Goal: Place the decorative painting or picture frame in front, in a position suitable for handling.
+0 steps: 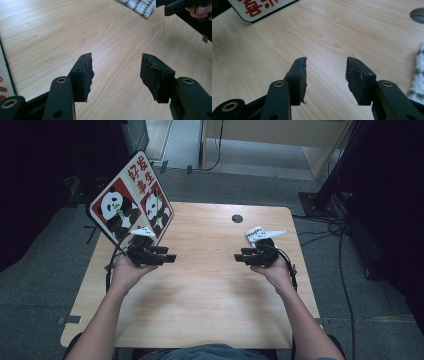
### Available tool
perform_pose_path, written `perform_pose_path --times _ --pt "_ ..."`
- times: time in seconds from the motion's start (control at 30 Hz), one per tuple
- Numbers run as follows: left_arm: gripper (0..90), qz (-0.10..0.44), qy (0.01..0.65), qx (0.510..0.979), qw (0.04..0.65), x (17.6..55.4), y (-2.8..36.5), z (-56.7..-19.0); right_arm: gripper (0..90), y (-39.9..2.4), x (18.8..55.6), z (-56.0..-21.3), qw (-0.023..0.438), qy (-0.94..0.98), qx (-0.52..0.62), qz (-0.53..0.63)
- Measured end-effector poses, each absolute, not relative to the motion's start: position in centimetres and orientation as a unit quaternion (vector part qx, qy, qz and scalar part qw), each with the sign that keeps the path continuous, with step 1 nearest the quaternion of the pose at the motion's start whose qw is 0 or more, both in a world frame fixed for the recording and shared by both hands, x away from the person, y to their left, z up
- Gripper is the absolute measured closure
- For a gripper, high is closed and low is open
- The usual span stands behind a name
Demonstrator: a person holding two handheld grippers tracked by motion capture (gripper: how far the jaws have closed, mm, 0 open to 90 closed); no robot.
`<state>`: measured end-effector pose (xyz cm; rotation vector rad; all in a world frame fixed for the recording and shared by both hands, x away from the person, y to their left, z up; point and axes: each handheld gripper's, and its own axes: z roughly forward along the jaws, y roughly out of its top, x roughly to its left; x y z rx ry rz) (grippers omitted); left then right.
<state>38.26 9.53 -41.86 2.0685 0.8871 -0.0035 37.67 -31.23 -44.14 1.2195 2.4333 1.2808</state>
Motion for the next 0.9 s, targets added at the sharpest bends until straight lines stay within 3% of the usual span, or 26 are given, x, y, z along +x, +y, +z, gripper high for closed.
perform_pose_path --times 0.3,0.9 --pt "43.4 -0.003 0.360 0.829 0.428 38.39 9.55 -41.95 47.1 -31.32 37.91 -44.26 0.050 0.812 0.414 0.409" --pt "42.5 -0.007 0.365 0.827 0.428 38.20 9.59 -41.66 52.4 -31.94 37.95 -44.47 0.059 0.813 0.411 0.408"
